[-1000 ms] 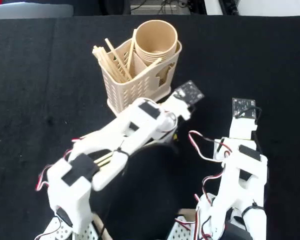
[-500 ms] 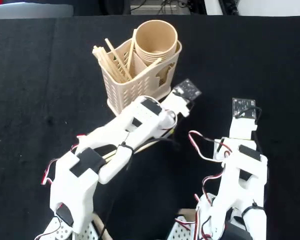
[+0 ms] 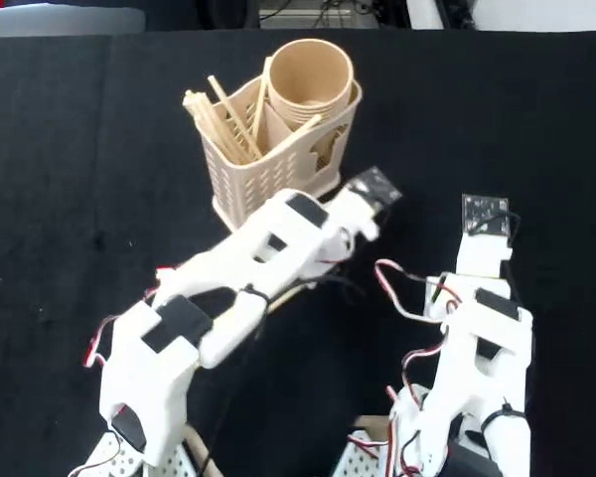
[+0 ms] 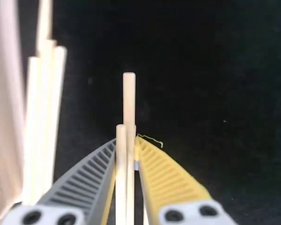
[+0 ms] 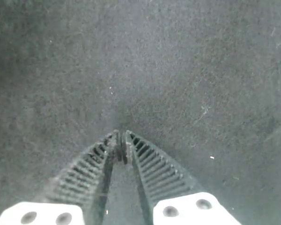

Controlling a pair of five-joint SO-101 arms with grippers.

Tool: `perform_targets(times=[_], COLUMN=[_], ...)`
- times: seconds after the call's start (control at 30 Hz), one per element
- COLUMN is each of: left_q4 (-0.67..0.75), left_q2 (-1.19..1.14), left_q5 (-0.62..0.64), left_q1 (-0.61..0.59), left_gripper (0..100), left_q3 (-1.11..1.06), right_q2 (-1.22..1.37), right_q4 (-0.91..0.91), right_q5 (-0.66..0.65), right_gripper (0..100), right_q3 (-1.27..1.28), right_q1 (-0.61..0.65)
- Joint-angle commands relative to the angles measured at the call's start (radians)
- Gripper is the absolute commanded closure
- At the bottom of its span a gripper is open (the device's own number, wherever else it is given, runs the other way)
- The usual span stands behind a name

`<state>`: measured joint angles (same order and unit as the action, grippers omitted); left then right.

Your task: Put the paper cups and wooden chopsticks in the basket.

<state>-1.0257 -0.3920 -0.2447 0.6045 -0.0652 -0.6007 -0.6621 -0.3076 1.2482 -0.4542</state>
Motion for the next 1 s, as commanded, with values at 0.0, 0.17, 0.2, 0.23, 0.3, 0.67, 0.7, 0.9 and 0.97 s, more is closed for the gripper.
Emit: perform_targets(times=[0.0,0.17,0.2,0.23,0.3,0.67,0.7,0.9,0.97], left_q4=[-0.015,-0.068,-0.094,-0.127,-0.201,-0.442,-0.456,-0.470,-0.470], left_q2=[0.011,0.017,0.017,0.017,0.017,0.017,0.017,0.081,0.114], left_q5=[0.005,0.005,0.005,0.005,0.005,0.012,0.012,0.077,0.089], left_q1=[0.027,0.027,0.027,0.027,0.022,-0.048,-0.045,0.001,0.012], left_gripper=[97,97,97,97,97,97,97,97,97], left_q3=[0.038,0.064,0.081,0.102,0.154,0.384,0.390,0.357,0.338], right_q2=[0.001,0.001,0.001,0.001,0.001,0.001,0.001,0.001,0.001], right_q4=[-0.003,-0.003,-0.003,-0.002,-0.002,0.000,0.000,0.002,0.002], right_q5=[0.008,0.008,0.008,0.008,0.008,0.008,0.008,0.008,0.008], right_gripper=[97.6,97.6,97.6,97.6,97.6,97.6,97.6,97.6,97.6], right_q3=[-0.056,-0.056,-0.056,-0.056,-0.056,-0.056,-0.056,-0.056,-0.056], right_q1=[-0.012,-0.012,-0.012,-0.012,-0.012,-0.015,-0.015,-0.017,-0.017])
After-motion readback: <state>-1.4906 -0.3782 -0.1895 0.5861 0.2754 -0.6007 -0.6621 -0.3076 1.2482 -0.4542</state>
